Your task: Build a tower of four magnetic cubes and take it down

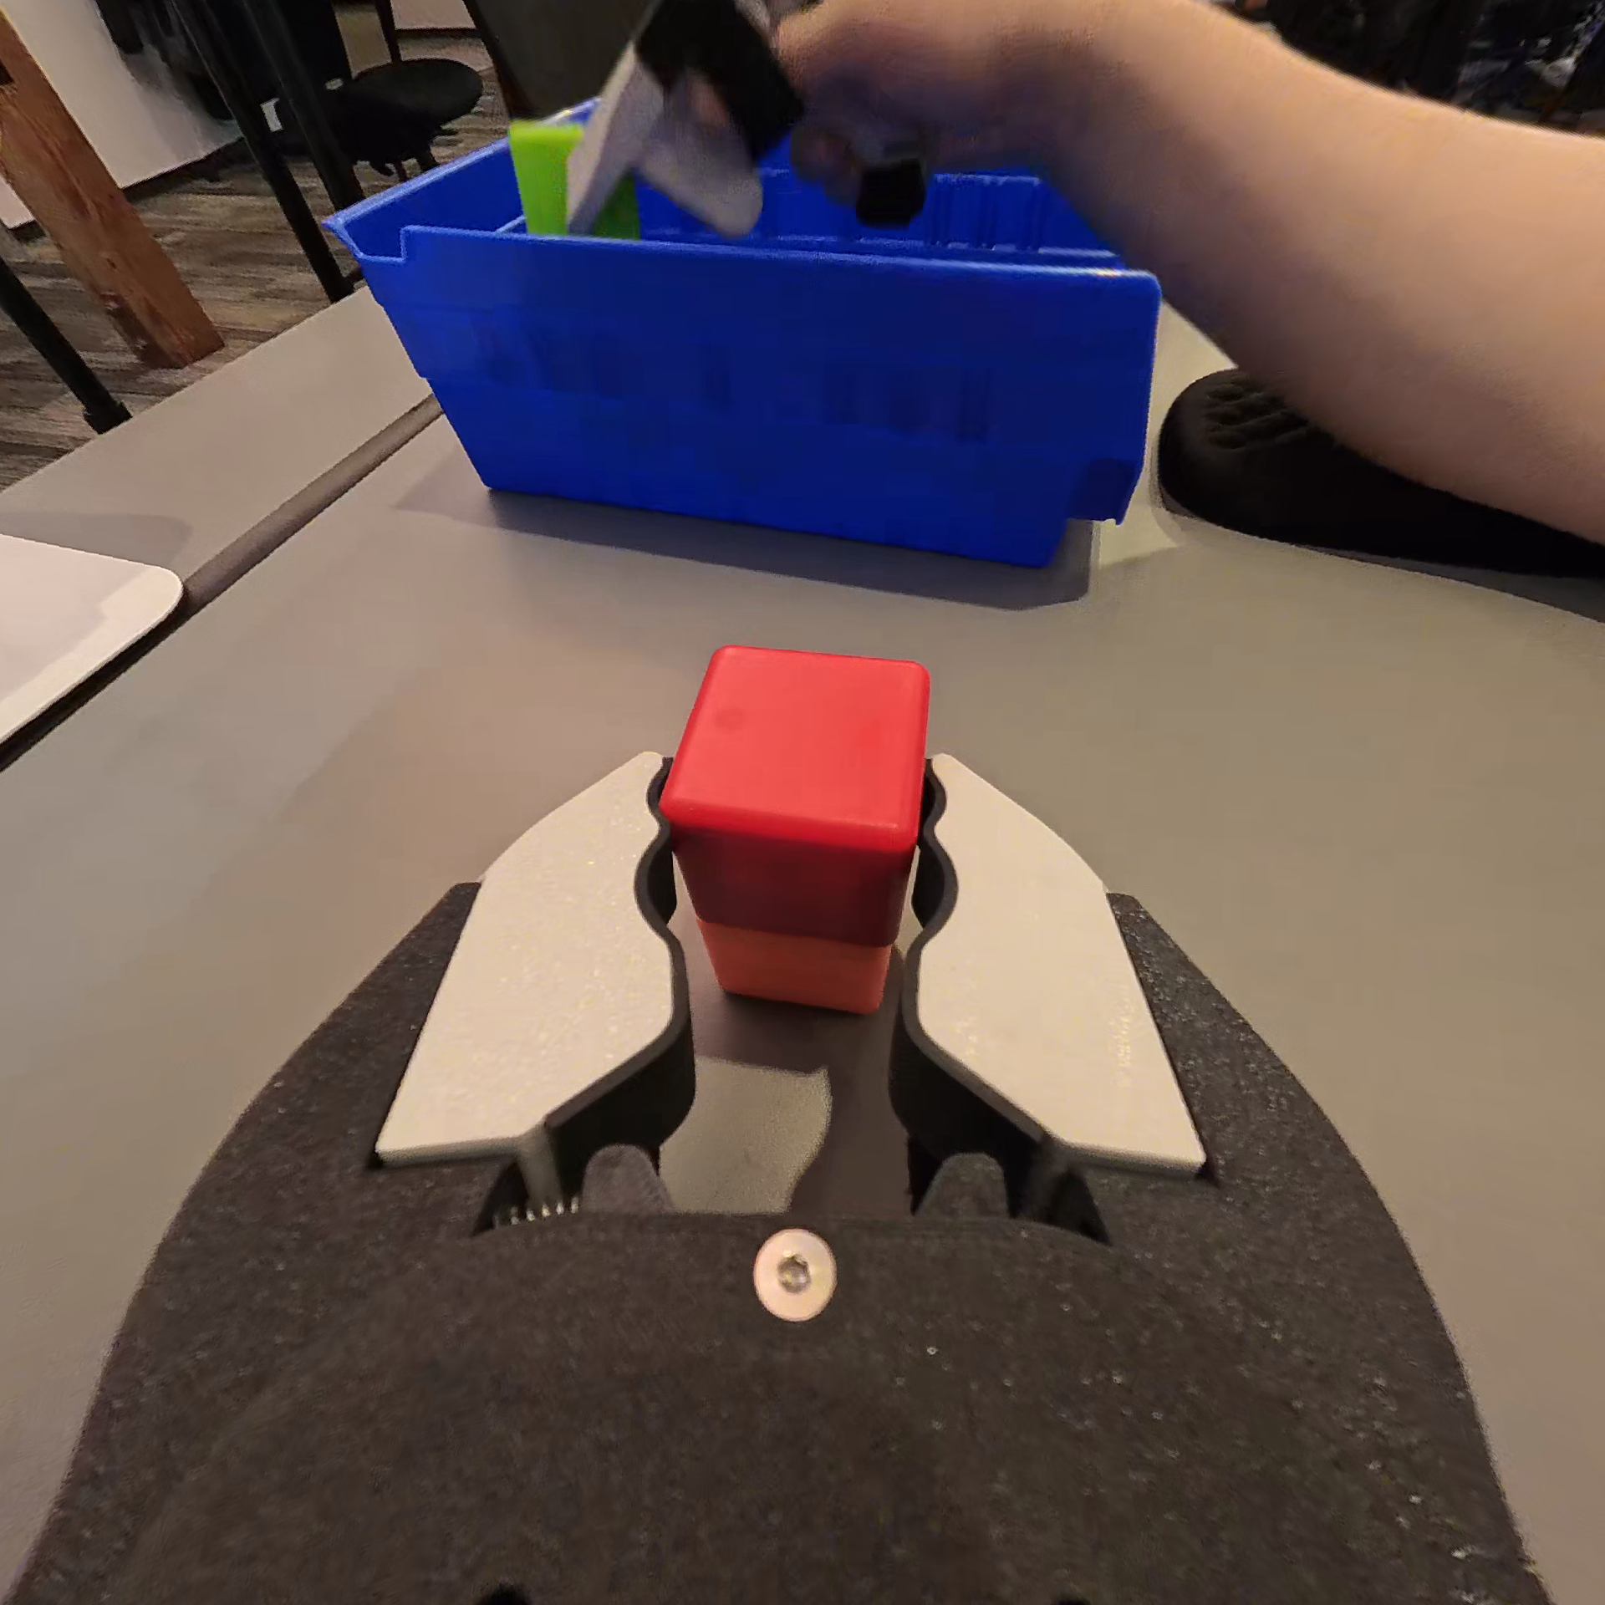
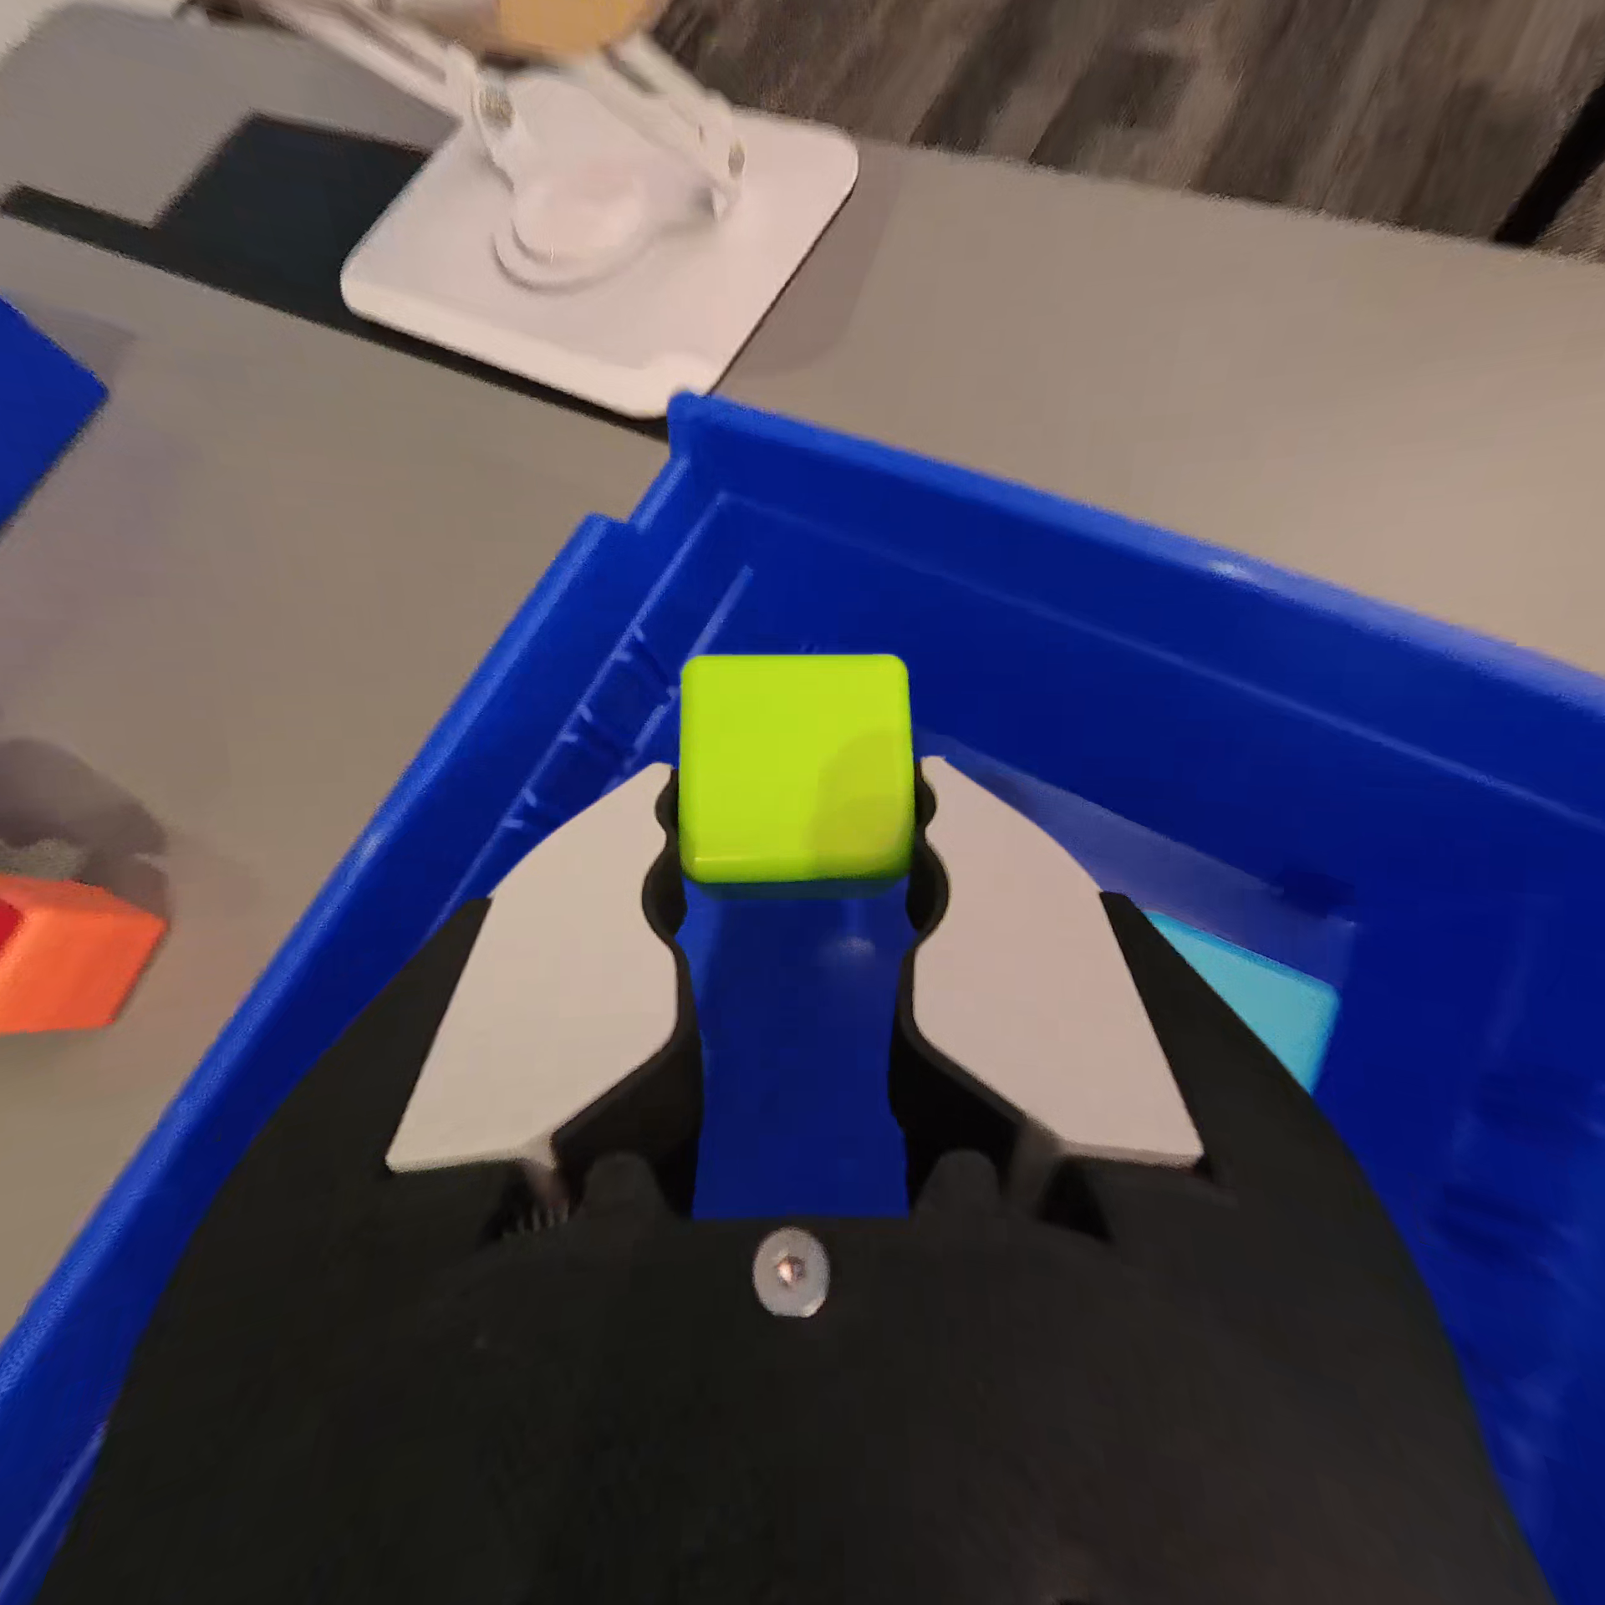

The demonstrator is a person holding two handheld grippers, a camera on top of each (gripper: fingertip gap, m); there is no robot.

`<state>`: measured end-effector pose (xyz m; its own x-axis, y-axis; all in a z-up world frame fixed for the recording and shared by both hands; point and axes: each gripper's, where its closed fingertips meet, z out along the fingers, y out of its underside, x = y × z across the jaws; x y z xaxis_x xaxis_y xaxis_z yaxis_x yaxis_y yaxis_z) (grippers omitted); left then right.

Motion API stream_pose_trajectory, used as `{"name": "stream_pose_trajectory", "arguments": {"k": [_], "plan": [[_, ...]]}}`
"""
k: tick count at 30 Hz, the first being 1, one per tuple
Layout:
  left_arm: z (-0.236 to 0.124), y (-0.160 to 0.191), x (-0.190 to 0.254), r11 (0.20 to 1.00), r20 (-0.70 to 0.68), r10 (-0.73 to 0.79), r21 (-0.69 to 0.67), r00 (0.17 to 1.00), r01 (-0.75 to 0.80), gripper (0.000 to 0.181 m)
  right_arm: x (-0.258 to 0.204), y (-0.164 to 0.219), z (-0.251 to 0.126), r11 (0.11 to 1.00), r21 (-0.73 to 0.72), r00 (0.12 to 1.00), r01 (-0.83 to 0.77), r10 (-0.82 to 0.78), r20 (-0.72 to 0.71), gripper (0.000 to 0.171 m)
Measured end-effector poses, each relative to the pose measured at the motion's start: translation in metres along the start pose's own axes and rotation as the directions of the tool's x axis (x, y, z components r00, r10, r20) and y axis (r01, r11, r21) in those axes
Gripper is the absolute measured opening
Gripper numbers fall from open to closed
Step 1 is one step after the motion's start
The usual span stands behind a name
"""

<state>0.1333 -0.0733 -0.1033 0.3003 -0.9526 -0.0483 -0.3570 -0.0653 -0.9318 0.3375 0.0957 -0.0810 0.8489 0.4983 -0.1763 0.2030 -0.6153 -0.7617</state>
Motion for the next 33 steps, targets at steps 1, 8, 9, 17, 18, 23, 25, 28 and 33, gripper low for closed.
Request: {"name": "stream_pose_trajectory", "arguments": {"k": [1,8,9,17,18,23,25,28,33], "plan": [[0.000,0.000,0.000,1.000,0.002,0.003,0.000,1.000,-0.003,0.052,-0.001,0.007,0.009,0.999,-0.027,1.000,0.017,-0.017,0.007,0.050],[0.000,0.001,-0.001,1.000,0.016,0.014,-0.008,1.000,-0.014,0.053,0.010,0.049,0.041,0.954,-0.249,0.978,0.167,-0.192,-0.078,0.051],[0.001,0.003,0.000,0.999,0.020,0.026,-0.021,0.999,-0.026,0.056,0.013,0.052,0.042,0.948,-0.266,0.975,0.174,-0.203,-0.085,0.051],[0.004,0.036,0.002,0.958,0.042,0.172,-0.238,0.984,-0.158,0.069,-0.011,-0.004,-0.014,0.973,-0.027,0.973,0.228,-0.229,-0.016,0.063],[0.005,0.037,0.001,0.955,0.045,0.176,-0.249,0.983,-0.160,0.069,-0.027,-0.017,-0.025,0.962,0.031,0.963,0.270,-0.270,0.016,0.064],[0.007,0.042,0.000,0.950,0.030,0.147,-0.284,0.989,-0.132,0.063,-0.141,-0.040,-0.065,0.816,0.202,0.789,0.542,-0.577,0.212,0.066],[0.008,0.045,0.000,0.946,0.016,0.128,-0.301,0.992,-0.118,0.058,-0.185,-0.027,-0.068,0.763,0.198,0.695,0.616,-0.644,0.320,0.067],[0.009,0.046,0.001,0.945,-0.011,0.104,-0.311,0.994,-0.103,0.053,-0.232,0.001,-0.063,0.663,0.201,0.534,0.721,-0.716,0.450,0.068],[0.010,0.048,0.002,0.943,-0.032,0.079,-0.323,0.996,-0.085,0.052,-0.259,0.038,-0.025,0.617,0.122,0.455,0.778,-0.686,0.567,0.071]]}}
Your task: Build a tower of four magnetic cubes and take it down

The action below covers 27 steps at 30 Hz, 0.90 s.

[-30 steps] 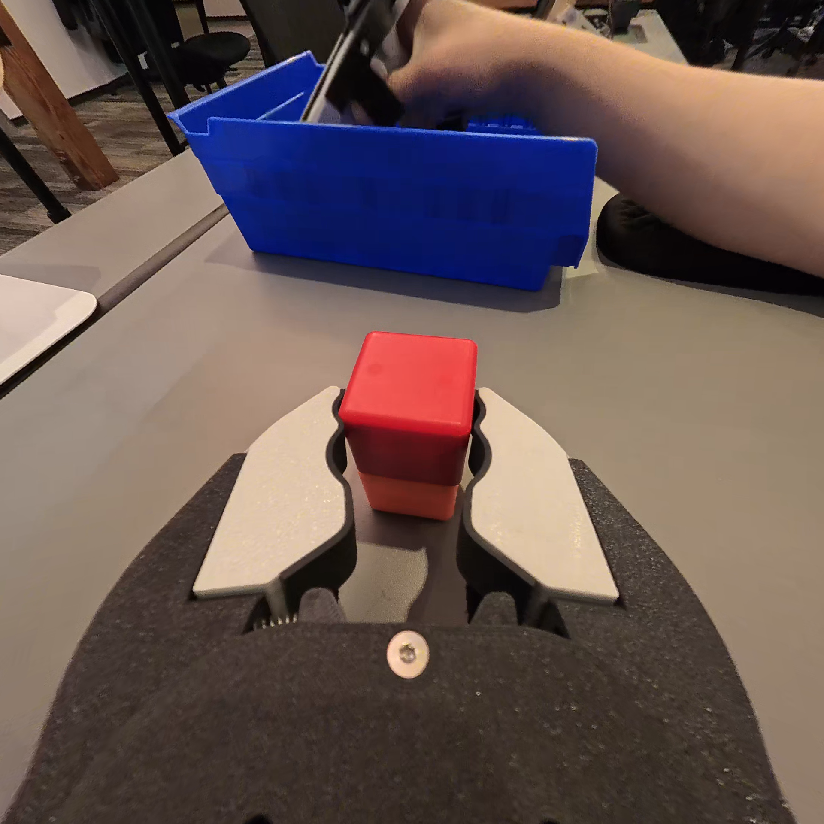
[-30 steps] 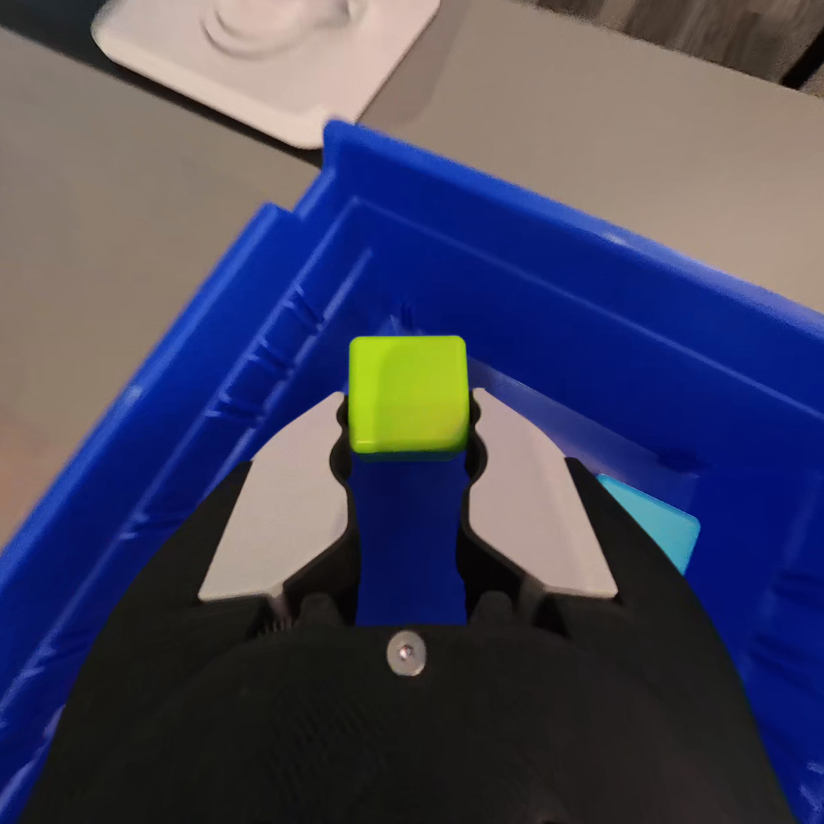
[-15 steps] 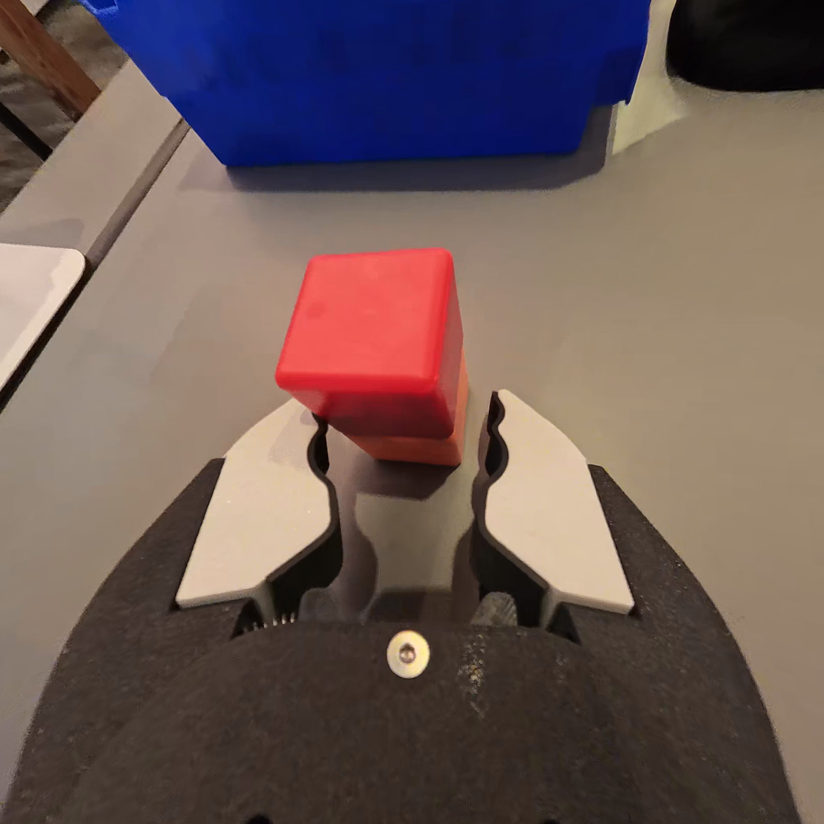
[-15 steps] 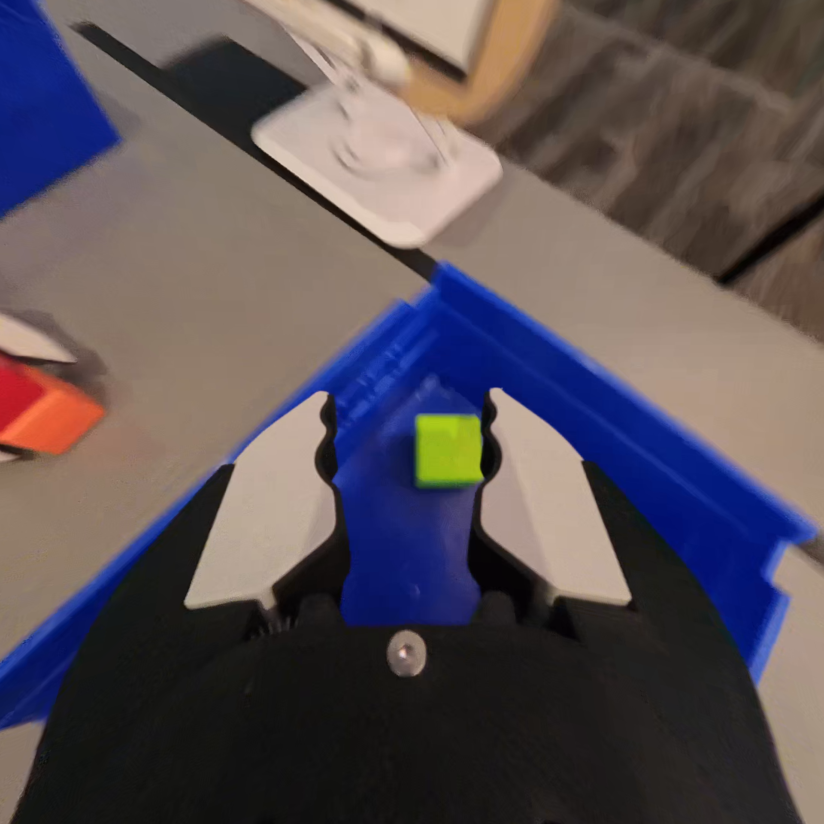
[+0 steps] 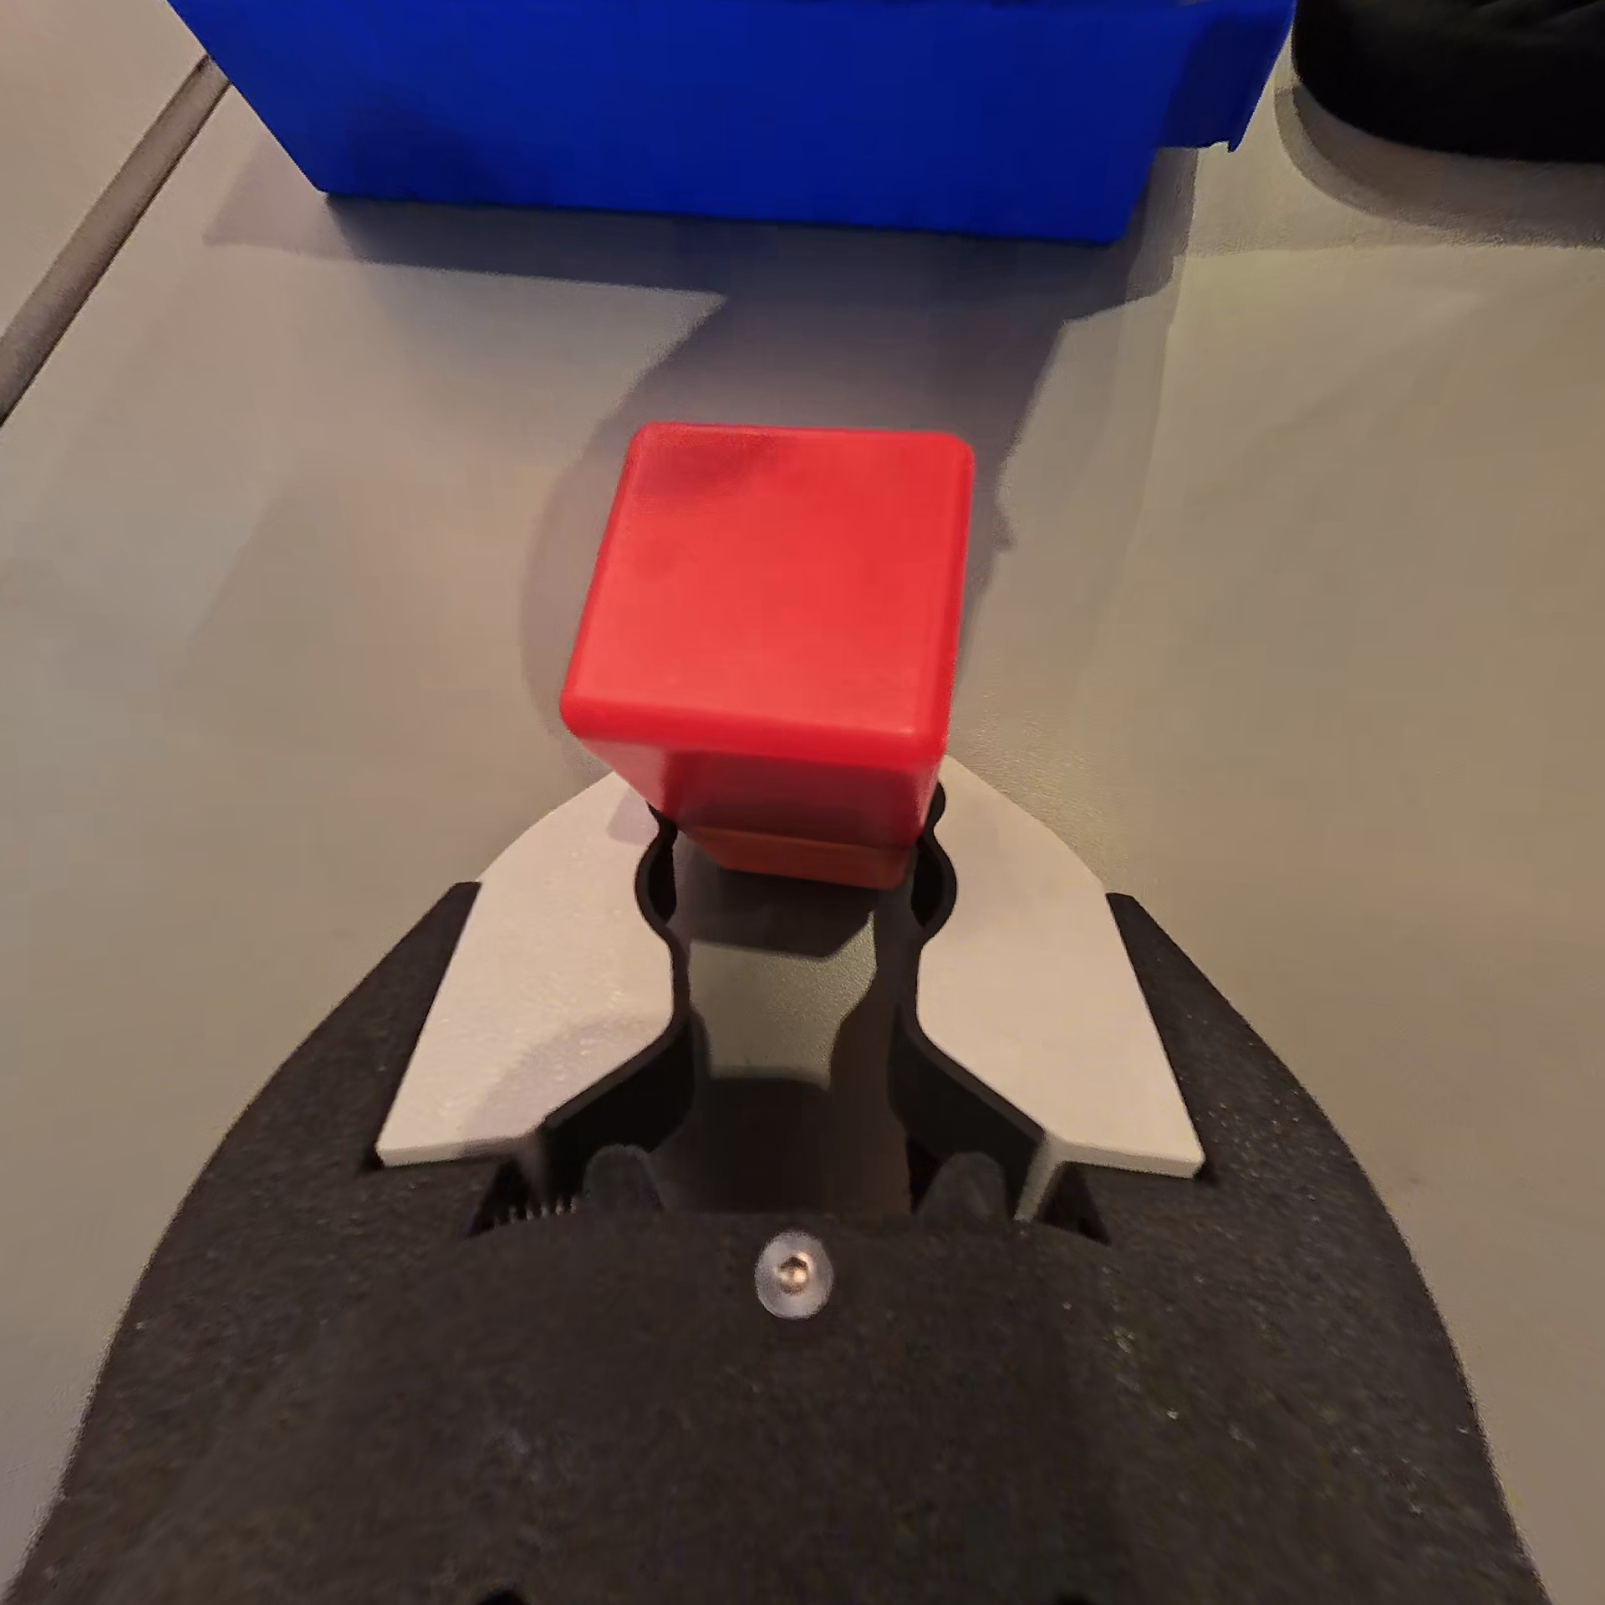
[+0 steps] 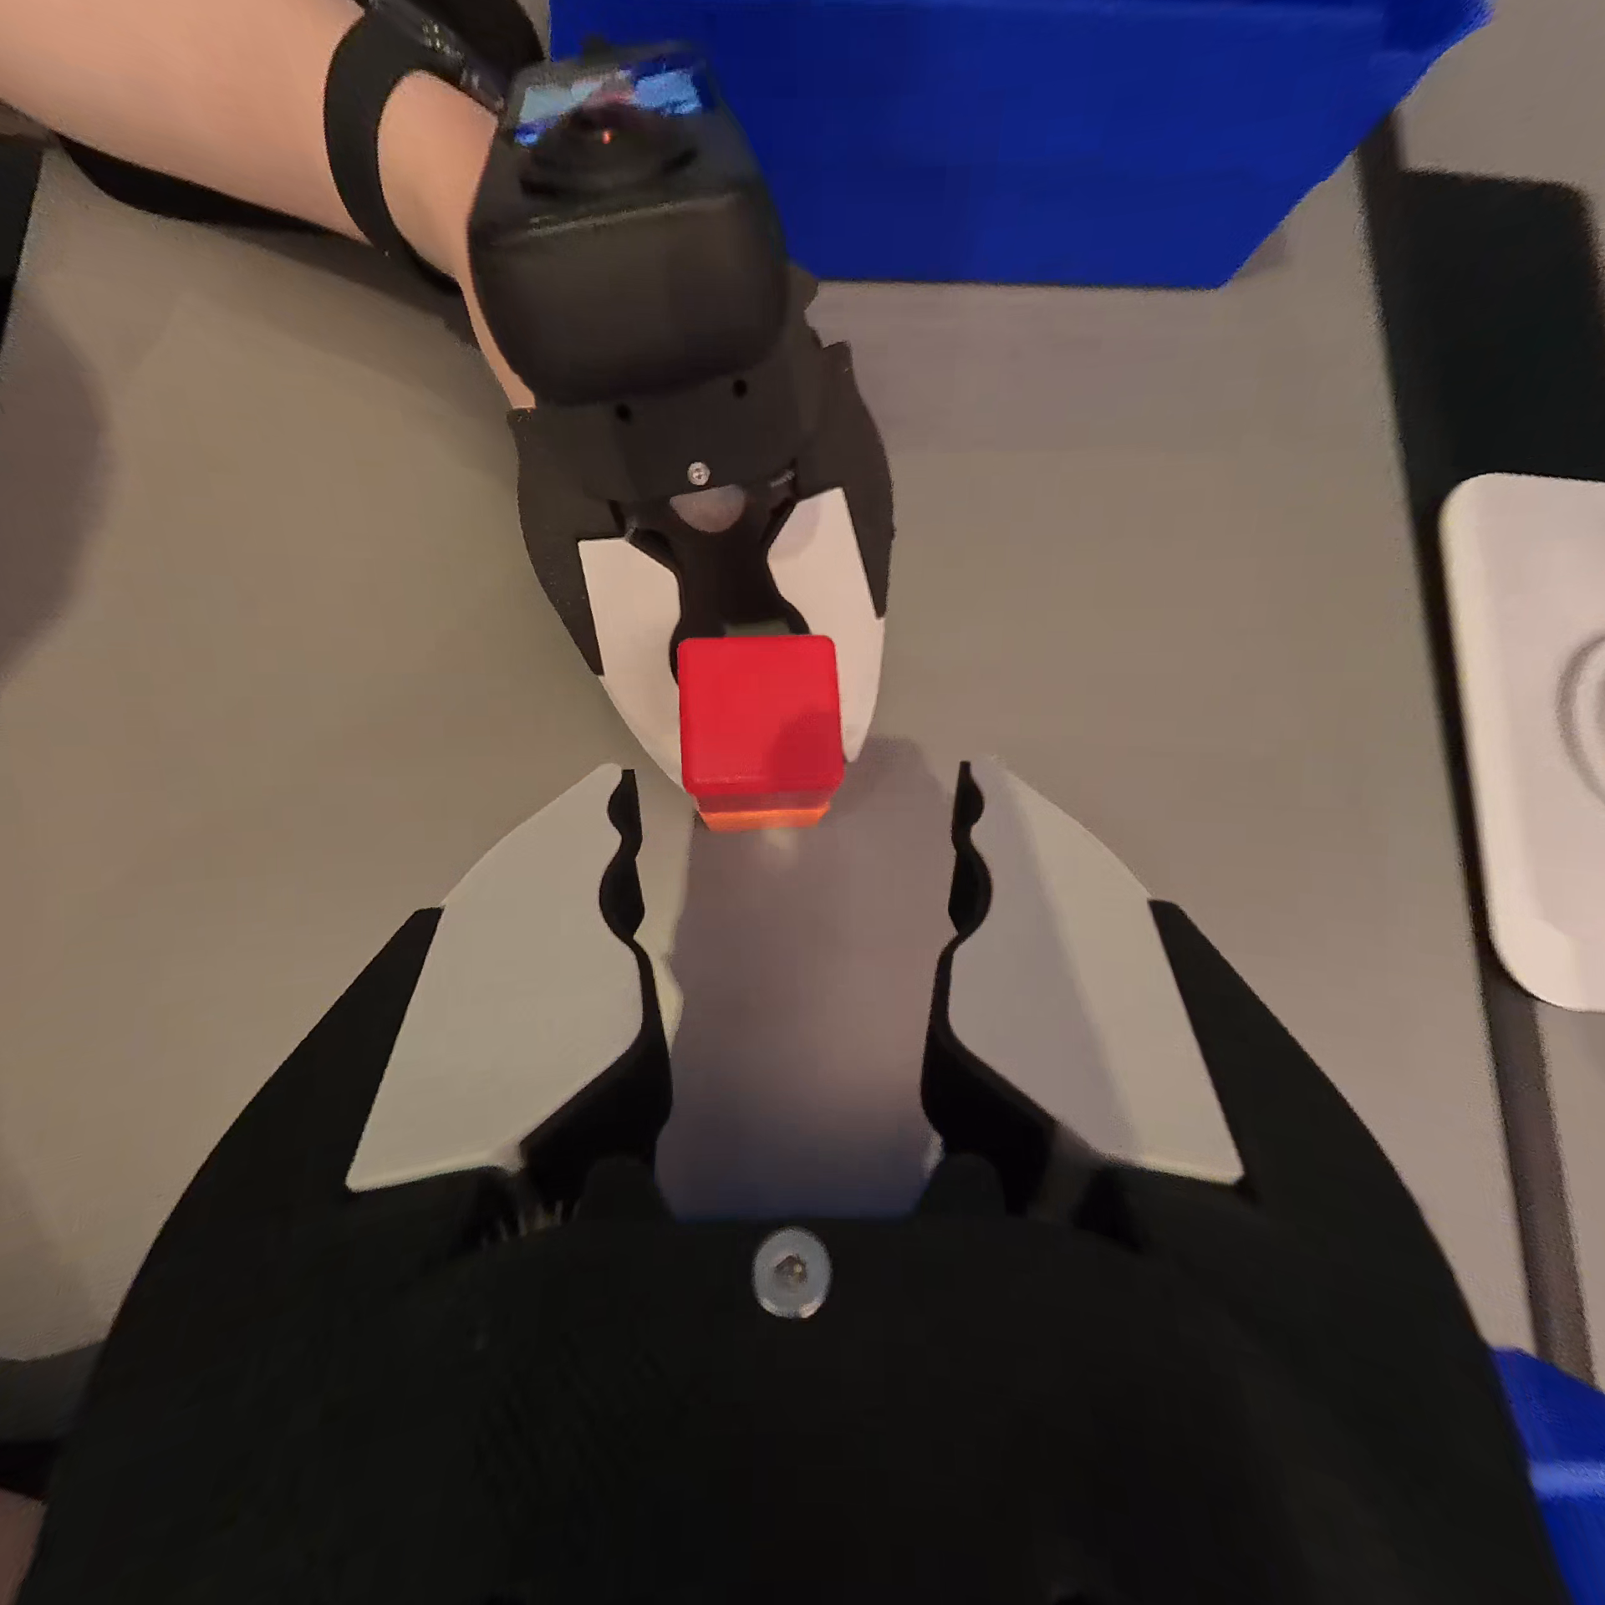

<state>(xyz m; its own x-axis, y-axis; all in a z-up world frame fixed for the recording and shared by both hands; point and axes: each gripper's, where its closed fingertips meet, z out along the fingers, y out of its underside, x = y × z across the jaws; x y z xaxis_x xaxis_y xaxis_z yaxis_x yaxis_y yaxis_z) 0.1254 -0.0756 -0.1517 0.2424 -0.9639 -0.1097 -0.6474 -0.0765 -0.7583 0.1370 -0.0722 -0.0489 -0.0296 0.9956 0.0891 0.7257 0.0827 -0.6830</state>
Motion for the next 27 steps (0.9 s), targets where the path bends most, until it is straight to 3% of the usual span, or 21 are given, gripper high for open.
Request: {"name": "stream_pose_trajectory", "arguments": {"k": [7,13,27], "plan": [[0.001,0.001,0.001,1.000,-0.022,-0.015,-0.008,1.000,0.014,0.050,-0.012,0.005,0.040,0.996,-0.054,0.990,-0.071,0.077,0.121,0.066],[0.001,0.001,0.001,1.000,-0.028,-0.019,-0.009,0.999,0.019,0.050,-0.013,0.016,0.051,0.995,-0.087,0.988,-0.049,0.061,0.143,0.050],[0.001,0.001,0.000,1.000,-0.023,-0.022,-0.010,0.999,0.022,0.050,-0.012,0.019,0.056,0.994,-0.111,0.992,0.004,0.010,0.125,0.049]]}}
